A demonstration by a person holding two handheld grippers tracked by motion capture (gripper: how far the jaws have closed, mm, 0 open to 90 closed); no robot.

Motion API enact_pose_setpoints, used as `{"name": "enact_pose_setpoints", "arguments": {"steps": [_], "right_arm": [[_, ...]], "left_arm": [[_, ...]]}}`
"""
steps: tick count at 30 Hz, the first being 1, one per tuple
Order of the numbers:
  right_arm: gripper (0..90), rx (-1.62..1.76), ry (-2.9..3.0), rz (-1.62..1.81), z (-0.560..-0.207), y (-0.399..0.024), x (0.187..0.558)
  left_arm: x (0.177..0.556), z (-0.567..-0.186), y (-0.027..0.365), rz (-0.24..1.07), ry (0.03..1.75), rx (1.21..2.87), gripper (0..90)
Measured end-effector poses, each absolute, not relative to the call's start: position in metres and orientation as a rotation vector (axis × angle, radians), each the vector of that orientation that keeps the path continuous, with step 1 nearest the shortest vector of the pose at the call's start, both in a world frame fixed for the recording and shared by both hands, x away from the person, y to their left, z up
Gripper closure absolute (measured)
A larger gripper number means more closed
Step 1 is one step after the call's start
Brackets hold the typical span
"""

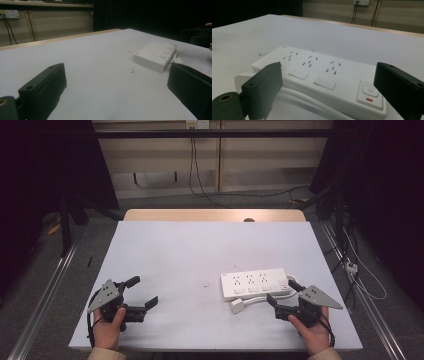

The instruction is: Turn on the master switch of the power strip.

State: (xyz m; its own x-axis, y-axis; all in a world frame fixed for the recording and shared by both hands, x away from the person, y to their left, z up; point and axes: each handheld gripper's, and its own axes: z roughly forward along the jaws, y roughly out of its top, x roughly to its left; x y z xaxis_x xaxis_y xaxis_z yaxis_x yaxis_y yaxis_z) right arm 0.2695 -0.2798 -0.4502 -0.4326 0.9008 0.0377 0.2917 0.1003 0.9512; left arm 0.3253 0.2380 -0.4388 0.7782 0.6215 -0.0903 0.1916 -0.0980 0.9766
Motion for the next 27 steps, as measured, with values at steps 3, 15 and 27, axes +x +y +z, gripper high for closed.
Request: {"name": "enact_pose_setpoints", "arguments": {"steps": [3, 15, 27], "right_arm": [[8.2, 1.165, 1.801, 1.334, -0.45, -0.28, 0.271], [10.3, 1.169, 1.823, 1.319, -0.451, -0.278, 0.279], [19.4, 1.211, 1.824, 1.316, -0.451, -0.281, 0.288]], "left_arm": [[0.325, -0.44, 0.239, 0.399, 0.657, 1.665, 2.0], [0.325, -0.439, 0.239, 0.406, 0.664, 1.655, 2.0], [0.325, -0.439, 0.239, 0.405, 0.666, 1.649, 2.0]]}}
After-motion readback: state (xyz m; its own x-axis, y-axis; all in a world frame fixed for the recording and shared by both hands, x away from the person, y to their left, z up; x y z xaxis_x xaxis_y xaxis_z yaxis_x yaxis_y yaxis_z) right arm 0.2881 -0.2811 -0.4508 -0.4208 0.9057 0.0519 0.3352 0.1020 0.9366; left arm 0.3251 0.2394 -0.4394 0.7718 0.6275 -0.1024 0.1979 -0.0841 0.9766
